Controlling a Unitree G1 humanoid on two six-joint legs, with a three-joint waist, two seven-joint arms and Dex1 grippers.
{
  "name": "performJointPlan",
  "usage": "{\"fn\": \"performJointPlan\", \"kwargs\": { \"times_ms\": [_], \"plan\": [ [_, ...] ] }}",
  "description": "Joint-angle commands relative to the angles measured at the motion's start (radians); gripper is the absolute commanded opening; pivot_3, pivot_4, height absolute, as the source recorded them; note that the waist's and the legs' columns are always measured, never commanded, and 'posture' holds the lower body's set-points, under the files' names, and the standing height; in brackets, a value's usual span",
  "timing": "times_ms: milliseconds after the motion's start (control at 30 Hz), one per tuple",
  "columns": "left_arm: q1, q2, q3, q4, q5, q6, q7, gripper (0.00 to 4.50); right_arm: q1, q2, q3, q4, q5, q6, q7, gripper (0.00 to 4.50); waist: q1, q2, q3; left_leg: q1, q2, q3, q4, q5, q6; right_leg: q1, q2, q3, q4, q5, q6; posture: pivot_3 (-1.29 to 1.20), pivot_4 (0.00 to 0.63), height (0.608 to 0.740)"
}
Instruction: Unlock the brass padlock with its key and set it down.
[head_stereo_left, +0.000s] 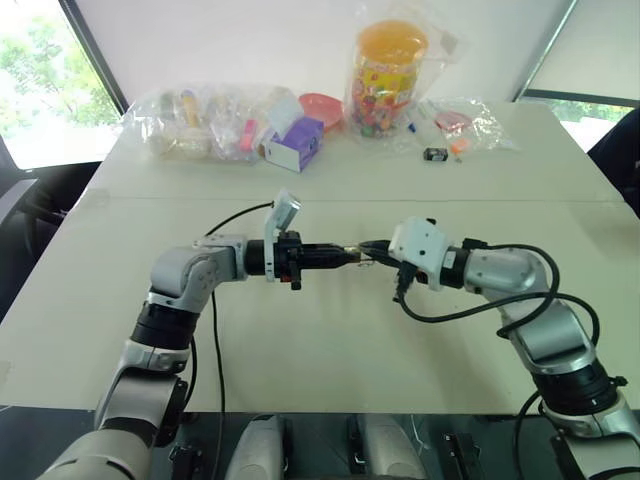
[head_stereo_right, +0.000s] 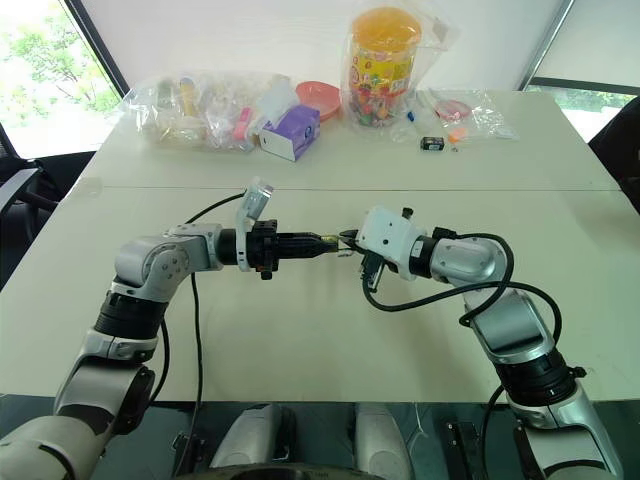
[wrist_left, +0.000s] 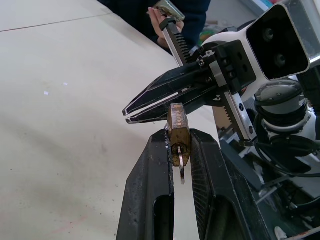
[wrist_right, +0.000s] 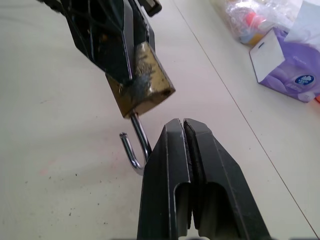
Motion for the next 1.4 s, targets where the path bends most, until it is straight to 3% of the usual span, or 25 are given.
{"fn": "performJointPlan", "kwargs": {
  "times_ms": [33,367,500,700,800,867,900,933,1000,1033,1400],
  "plan": [
    [-0.025,0.000,0.024,-0.016,-0.003,-0.034,0.000,0.00,0.036,-0.028,-0.026,-0.043,0.009,-0.013,0.007,0.06,0.001,0.000,0.000,0.000,0.000,0.000,0.000,0.000,0.000,0.000,0.000,0.000,0.000,0.000,0.000,0.00,0.150,0.735],
    [-0.011,-0.040,-0.028,0.055,0.063,-0.093,0.010,0.00,0.230,-0.126,-0.170,-0.199,0.017,0.046,-0.033,0.06,0.004,0.000,0.000,0.000,0.000,0.000,0.000,0.000,0.000,0.000,0.001,0.000,0.000,0.000,0.000,0.00,0.150,0.735],
    [-0.024,-0.118,-0.059,0.194,0.133,-0.156,0.053,0.00,0.301,-0.110,-0.222,-0.326,0.035,0.140,-0.087,0.06,0.004,0.000,0.000,0.000,-0.001,0.000,0.000,0.000,0.000,0.000,0.001,0.000,0.000,0.000,0.000,0.00,0.150,0.735],
    [-0.069,-0.228,-0.078,0.435,0.246,-0.310,0.092,0.00,0.321,-0.074,-0.186,-0.441,0.034,0.243,-0.162,0.06,0.002,0.000,0.000,0.000,0.000,0.000,0.000,0.000,0.000,0.000,0.002,0.000,-0.001,0.000,0.000,0.00,0.150,0.735],
    [-0.080,-0.242,-0.075,0.507,0.284,-0.374,0.079,1.37,0.315,-0.066,-0.166,-0.468,0.030,0.276,-0.187,0.00,0.001,0.000,0.000,0.000,-0.001,0.000,0.000,0.000,0.000,0.000,0.002,0.000,-0.001,0.000,0.000,0.00,0.150,0.735],
    [-0.083,-0.231,-0.074,0.526,0.303,-0.396,0.059,2.55,0.312,-0.066,-0.163,-0.477,0.033,0.291,-0.198,0.00,0.002,0.000,0.000,0.000,-0.001,0.000,0.000,0.000,0.000,0.000,0.002,0.000,-0.001,0.000,0.000,0.00,0.150,0.735],
    [-0.077,-0.217,-0.074,0.513,0.306,-0.397,0.044,2.82,0.315,-0.068,-0.165,-0.480,0.033,0.294,-0.202,0.00,0.002,-0.001,0.000,0.000,-0.001,0.000,0.000,0.000,0.000,0.000,0.002,0.000,-0.001,0.000,0.000,0.00,0.150,0.735],
    [-0.074,-0.208,-0.072,0.504,0.308,-0.397,0.032,3.44,0.316,-0.069,-0.165,-0.482,0.033,0.297,-0.205,0.00,0.002,-0.001,0.000,0.000,-0.001,0.000,0.000,0.000,0.000,0.000,0.002,0.000,-0.001,0.000,0.000,0.00,0.150,0.735],
    [-0.065,-0.184,-0.070,0.470,0.309,-0.387,0.019,4.22,0.321,-0.074,-0.168,-0.482,0.034,0.298,-0.207,0.00,-0.001,-0.001,0.000,0.000,0.000,0.000,0.000,0.000,0.000,0.000,0.002,0.000,-0.001,0.000,0.000,0.00,0.150,0.735],
    [-0.055,-0.165,-0.072,0.441,0.310,-0.385,0.007,4.41,0.324,-0.075,-0.171,-0.481,0.036,0.298,-0.207,0.00,-0.002,-0.001,0.000,0.000,0.000,0.000,0.000,0.000,0.000,0.000,0.002,0.000,-0.001,0.000,0.000,0.00,0.150,0.735],
    [0.084,0.039,-0.050,0.004,0.244,-0.328,-0.080,4.41,0.361,-0.173,-0.224,-0.425,0.053,0.253,-0.137,0.00,0.010,-0.001,0.000,0.000,0.000,0.000,0.000,0.000,0.001,0.001,0.000,0.000,-0.002,0.000,0.000,0.00,0.150,0.735]
  ]
}}
